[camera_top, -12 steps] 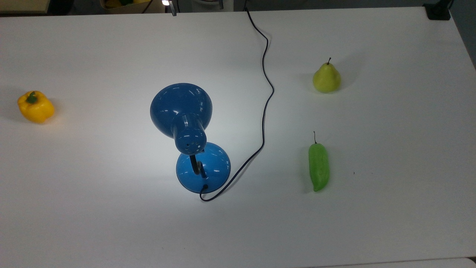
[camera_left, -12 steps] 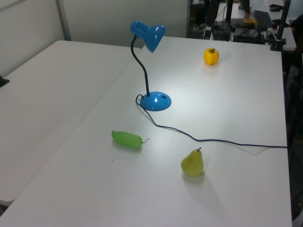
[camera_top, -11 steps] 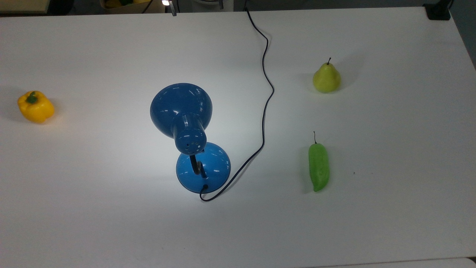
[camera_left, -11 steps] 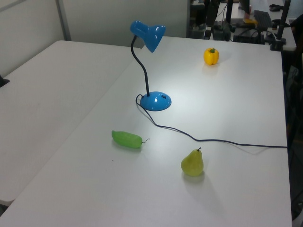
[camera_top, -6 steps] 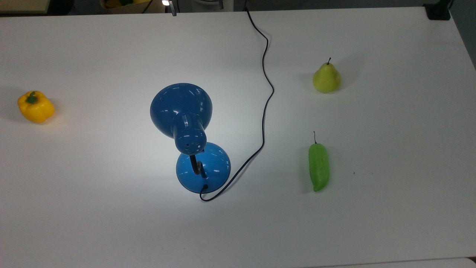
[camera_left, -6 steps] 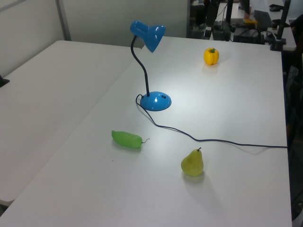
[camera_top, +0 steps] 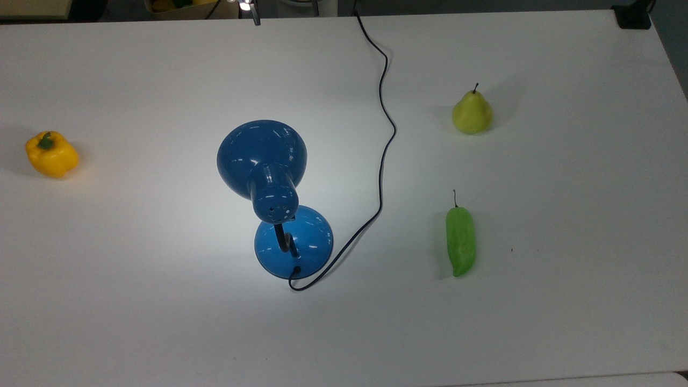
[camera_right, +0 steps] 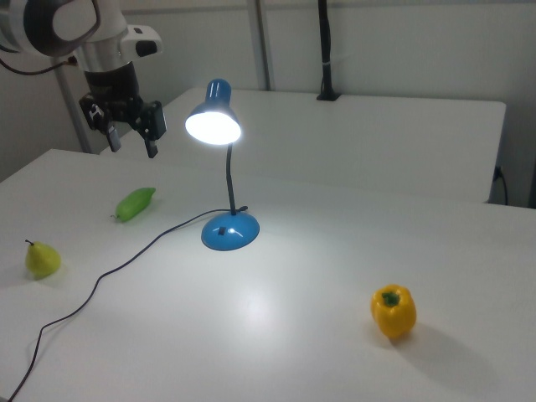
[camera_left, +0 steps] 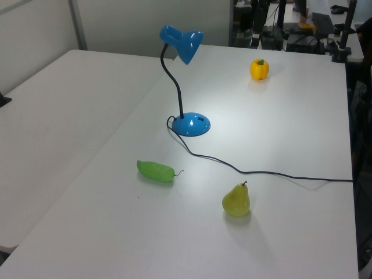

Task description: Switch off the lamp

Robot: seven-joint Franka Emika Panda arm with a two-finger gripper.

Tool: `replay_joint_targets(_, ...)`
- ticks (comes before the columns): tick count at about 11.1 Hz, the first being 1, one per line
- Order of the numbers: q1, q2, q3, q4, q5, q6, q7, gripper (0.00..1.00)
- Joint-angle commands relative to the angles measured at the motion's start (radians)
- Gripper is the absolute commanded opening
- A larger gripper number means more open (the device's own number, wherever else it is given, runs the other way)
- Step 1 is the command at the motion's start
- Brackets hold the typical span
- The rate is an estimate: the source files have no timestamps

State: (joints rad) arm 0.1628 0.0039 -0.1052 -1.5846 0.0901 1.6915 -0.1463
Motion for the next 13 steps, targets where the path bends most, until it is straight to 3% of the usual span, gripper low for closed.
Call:
replay_joint_targets(1, 0.011, -0.01, -0.005, -0.02, -0.003, 0.008, -0.016, 0.33)
replay_joint_targets(7, 0.011, -0.01, -0.005, -0.023, -0.001, 0.008, -0.018, 0.29)
replay_joint_targets(10, 0.011, -0.01, -0.004, -0.031, 0.0, 0.011, -0.018, 0.06)
replay_joint_targets(13, 0.012, -0.009, -0.004, -0.032, 0.01, 0.014, -0.019, 0.0)
